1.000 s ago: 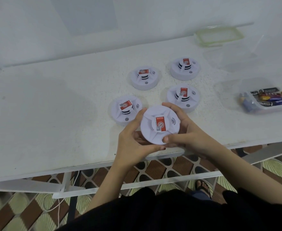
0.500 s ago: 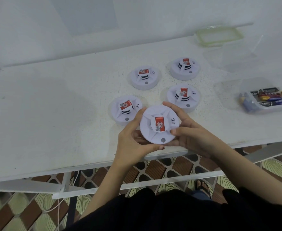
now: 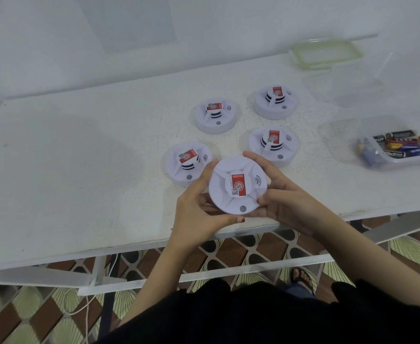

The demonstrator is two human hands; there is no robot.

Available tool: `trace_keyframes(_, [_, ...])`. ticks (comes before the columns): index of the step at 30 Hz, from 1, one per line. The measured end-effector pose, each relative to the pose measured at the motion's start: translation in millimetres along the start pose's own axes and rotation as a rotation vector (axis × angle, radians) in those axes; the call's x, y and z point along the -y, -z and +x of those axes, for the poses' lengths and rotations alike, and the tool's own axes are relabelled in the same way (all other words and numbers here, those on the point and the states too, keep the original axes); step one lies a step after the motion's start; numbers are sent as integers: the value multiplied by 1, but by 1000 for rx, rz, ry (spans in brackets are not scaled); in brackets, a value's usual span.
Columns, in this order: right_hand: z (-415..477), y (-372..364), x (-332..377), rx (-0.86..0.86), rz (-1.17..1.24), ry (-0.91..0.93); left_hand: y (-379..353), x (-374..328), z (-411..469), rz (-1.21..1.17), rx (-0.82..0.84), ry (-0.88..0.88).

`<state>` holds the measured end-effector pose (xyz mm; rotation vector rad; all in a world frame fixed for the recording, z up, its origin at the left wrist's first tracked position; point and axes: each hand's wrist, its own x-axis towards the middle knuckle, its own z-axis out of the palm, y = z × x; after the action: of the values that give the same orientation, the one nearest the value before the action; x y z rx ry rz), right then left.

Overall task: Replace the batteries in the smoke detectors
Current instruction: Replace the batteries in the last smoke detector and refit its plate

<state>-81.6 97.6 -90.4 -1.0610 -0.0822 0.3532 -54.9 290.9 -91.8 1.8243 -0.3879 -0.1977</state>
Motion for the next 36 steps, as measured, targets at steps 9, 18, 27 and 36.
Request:
trace_keyframes(9, [0,-1,1,0,-19,-7,0,1,1,6,1,3])
trace_keyframes(18, [0,0,0,2,-24,0,0,2,1,14,-4,5])
trace_keyframes(27, [1,1,0,3,-5,5,0,2,2,17,-6,-5])
trace_keyframes(36, [1,3,-1,18,17,14,0,4,3,23,-4,6])
